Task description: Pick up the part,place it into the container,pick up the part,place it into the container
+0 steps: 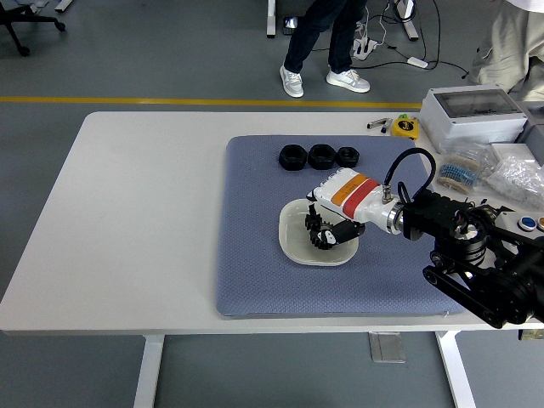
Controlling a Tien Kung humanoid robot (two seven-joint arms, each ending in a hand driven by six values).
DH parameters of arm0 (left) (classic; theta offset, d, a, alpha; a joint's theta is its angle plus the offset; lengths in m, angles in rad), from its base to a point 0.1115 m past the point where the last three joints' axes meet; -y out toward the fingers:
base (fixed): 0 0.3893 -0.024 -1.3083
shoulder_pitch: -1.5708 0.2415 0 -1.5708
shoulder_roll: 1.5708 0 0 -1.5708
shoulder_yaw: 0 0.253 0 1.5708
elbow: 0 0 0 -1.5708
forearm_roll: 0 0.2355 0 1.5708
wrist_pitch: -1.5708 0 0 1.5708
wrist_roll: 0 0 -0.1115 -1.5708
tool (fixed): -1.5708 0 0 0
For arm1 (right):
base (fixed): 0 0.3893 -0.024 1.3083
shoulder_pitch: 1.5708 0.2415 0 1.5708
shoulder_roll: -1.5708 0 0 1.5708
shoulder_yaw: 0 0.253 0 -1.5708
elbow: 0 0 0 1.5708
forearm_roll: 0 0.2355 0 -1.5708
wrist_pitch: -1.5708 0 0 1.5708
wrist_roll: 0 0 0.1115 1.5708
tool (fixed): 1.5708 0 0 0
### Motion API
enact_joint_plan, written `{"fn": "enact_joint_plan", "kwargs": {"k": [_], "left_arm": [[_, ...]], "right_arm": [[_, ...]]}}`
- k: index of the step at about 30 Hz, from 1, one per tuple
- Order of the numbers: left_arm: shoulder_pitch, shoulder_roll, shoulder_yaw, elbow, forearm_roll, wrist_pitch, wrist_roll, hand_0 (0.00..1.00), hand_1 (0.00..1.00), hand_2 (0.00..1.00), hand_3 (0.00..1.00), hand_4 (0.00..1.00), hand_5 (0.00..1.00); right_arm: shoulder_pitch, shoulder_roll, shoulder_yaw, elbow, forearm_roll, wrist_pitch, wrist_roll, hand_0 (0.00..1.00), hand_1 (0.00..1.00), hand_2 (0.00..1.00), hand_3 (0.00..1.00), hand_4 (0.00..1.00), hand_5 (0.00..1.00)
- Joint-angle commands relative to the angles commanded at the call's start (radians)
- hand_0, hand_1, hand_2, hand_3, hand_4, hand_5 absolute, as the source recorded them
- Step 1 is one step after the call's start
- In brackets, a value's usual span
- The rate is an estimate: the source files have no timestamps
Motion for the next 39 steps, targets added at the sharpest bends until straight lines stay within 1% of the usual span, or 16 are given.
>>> {"fn": "enact_joint_plan", "kwargs": {"k": [1, 3, 12, 13, 18, 19, 26, 33, 39], "left_arm": [[0.000, 0.000, -0.001, 0.000, 0.002, 0.000, 0.001, 0.715, 0.726, 0.757, 0.671, 0.699, 0.680], [0.000, -0.001, -0.002, 0.000, 0.004, 0.000, 0.002, 0.715, 0.726, 0.757, 0.671, 0.699, 0.680], [0.000, -0.001, 0.000, -0.001, 0.002, 0.000, 0.002, 0.715, 0.726, 0.757, 0.671, 0.699, 0.680], [0.000, -0.001, 0.000, -0.001, 0.002, 0.000, 0.002, 0.715, 0.726, 0.758, 0.670, 0.698, 0.680], [0.001, -0.001, -0.001, -0.001, 0.004, -0.001, 0.002, 0.715, 0.726, 0.758, 0.670, 0.698, 0.680], [0.001, -0.001, 0.000, -0.001, 0.003, 0.000, 0.002, 0.715, 0.726, 0.757, 0.670, 0.699, 0.681], [0.002, -0.001, 0.000, -0.001, 0.003, -0.001, 0.002, 0.715, 0.727, 0.758, 0.668, 0.700, 0.682], [0.002, -0.001, 0.002, -0.002, 0.002, -0.001, 0.002, 0.715, 0.727, 0.758, 0.669, 0.699, 0.680], [0.001, -0.001, 0.003, -0.002, 0.000, -0.001, 0.001, 0.715, 0.727, 0.758, 0.670, 0.698, 0.679]], "right_arm": [[0.000, 0.002, -0.001, -0.007, 0.001, 0.000, 0.000, 0.002, 0.002, 0.079, 0.469, 0.757, 0.308], [0.001, 0.005, -0.001, -0.024, 0.001, 0.000, 0.000, 0.002, 0.002, 0.079, 0.469, 0.757, 0.308], [-0.005, 0.007, 0.000, -0.065, 0.005, 0.007, 0.001, 0.002, 0.002, 0.088, 0.475, 0.765, 0.304], [-0.005, 0.006, 0.001, -0.066, 0.008, 0.008, 0.002, 0.002, 0.002, 0.106, 0.493, 0.777, 0.361], [-0.003, 0.008, 0.006, -0.077, 0.015, 0.018, 0.004, 0.002, 0.002, 0.106, 0.493, 0.777, 0.361], [-0.003, 0.008, 0.007, -0.078, 0.016, 0.018, 0.005, 0.002, 0.002, 0.119, 0.510, 0.797, 0.424], [-0.004, 0.008, 0.008, -0.075, 0.033, 0.021, 0.005, 0.002, 0.002, 0.130, 0.523, 0.790, 0.420], [-0.001, 0.008, 0.010, -0.049, 0.048, 0.024, 0.012, 0.002, 0.002, 0.131, 0.523, 0.786, 0.418], [0.000, 0.013, 0.008, -0.059, 0.048, 0.021, 0.012, 0.002, 0.002, 0.131, 0.520, 0.783, 0.406]]}}
